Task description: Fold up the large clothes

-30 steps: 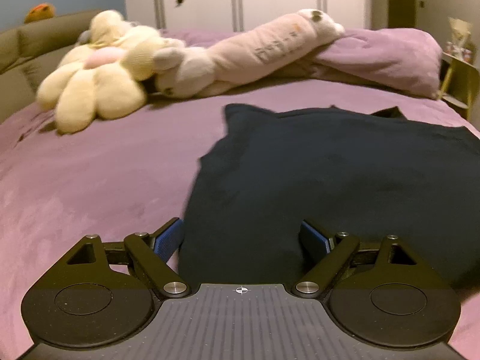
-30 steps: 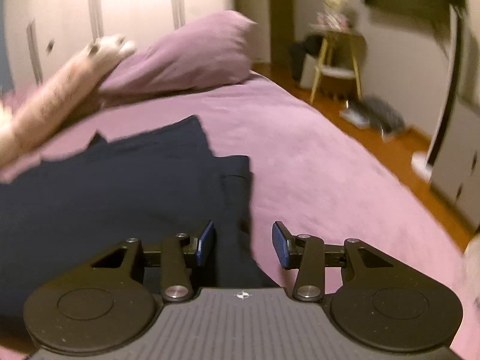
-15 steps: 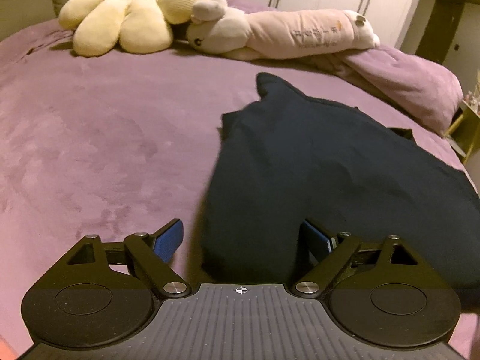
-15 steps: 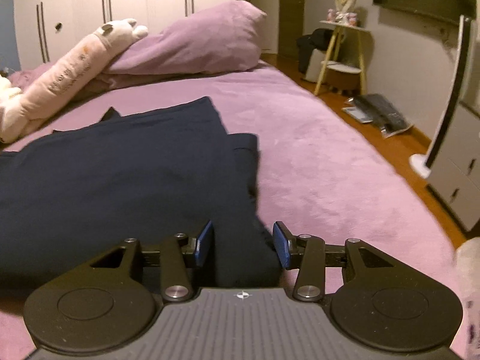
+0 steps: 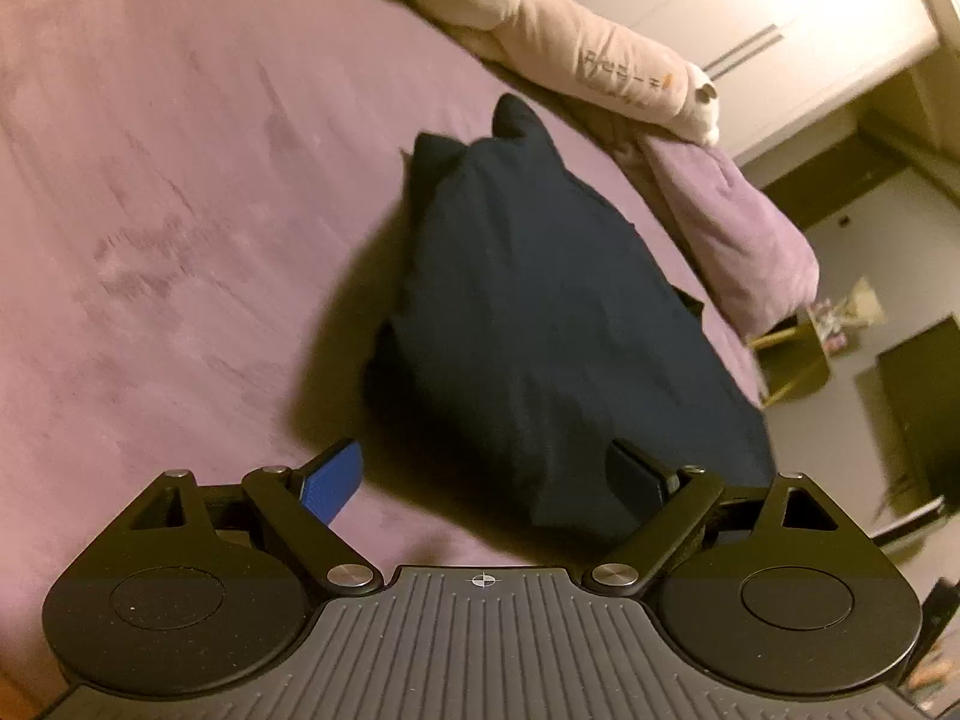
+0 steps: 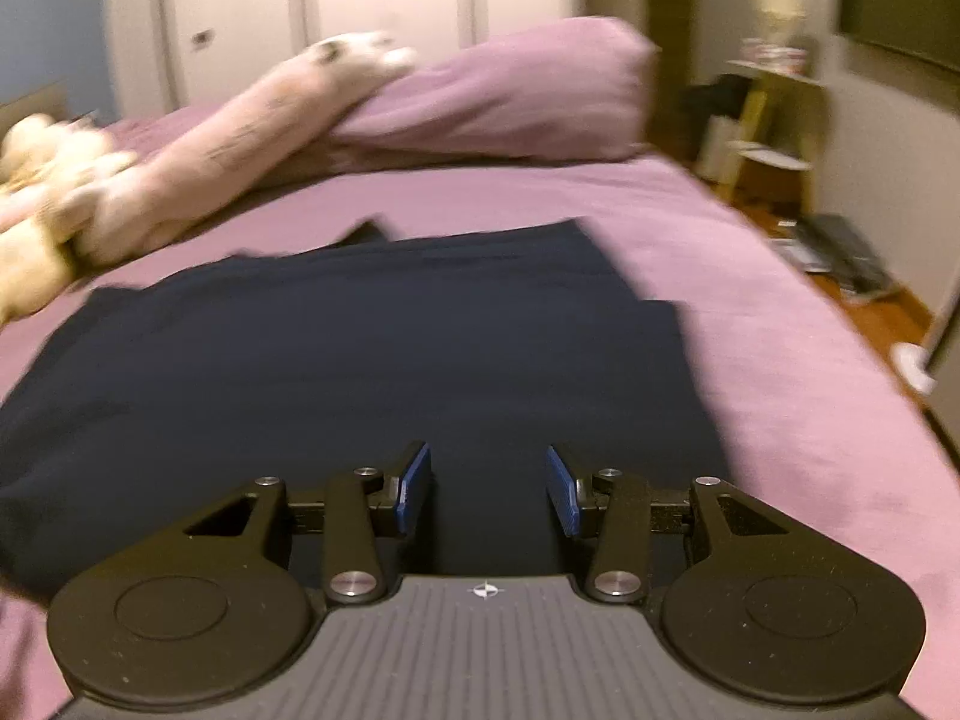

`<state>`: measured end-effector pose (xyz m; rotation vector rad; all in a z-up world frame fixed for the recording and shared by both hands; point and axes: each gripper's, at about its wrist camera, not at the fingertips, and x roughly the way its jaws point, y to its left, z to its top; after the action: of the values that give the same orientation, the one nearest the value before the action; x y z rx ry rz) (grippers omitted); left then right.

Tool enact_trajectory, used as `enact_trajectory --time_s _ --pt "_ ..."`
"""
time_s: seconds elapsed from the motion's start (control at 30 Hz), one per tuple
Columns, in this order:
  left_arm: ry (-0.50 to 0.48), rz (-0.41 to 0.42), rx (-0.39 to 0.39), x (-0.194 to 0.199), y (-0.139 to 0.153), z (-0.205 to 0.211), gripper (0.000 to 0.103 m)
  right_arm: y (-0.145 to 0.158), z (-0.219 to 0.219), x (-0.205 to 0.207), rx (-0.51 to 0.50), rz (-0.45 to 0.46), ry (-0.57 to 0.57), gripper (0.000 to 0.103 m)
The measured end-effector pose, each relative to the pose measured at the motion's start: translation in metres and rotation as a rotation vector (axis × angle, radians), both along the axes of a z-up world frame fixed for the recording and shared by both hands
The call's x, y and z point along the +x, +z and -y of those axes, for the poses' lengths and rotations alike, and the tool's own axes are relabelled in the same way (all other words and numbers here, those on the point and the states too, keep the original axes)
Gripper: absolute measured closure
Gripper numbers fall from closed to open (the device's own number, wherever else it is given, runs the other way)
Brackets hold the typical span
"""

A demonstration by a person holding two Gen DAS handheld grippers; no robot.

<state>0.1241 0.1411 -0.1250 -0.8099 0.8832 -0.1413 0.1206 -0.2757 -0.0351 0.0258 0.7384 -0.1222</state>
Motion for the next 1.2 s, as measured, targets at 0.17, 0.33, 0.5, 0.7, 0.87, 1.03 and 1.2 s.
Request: enact_trajectory --time_s 0.17,0.33,0.5,0.7,0.87,1.03,1.2 --pt "0.009 -0.023 -0.036 0.023 -0.011 0.013 0.01 -0.006 -0.046 0.006 0.036 0.03 0.135 0.062" --pt "0.114 -0.054 -0.163 0.036 -0.029 0.004 0.011 -0.017 -0.062 0.011 0.036 0.021 0.175 0.063" --pt "0.165 -0.08 -0.202 0.046 -0.038 -0.004 0.026 -0.024 -0.07 0.011 0.047 0.036 0.17 0.069" --pt "0.152 -0.058 -0.21 0.051 -0.035 -0.006 0.046 -0.043 -0.085 0.015 -0.045 0.005 0.186 0.072" --pt "0.102 0.057 -0.218 0.054 -0.021 -0.006 0.053 -0.047 -0.087 0.018 -0.078 -0.002 0.21 0.073" --pt "0.148 -0.007 -0.251 0.062 -0.038 -0.007 0.037 -0.034 -0.097 0.014 -0.083 0.008 0.216 0.091" --pt "0.15 -0.009 -0.25 0.066 -0.036 -0.006 0.044 -0.044 -0.101 0.009 -0.108 0.006 0.233 0.097"
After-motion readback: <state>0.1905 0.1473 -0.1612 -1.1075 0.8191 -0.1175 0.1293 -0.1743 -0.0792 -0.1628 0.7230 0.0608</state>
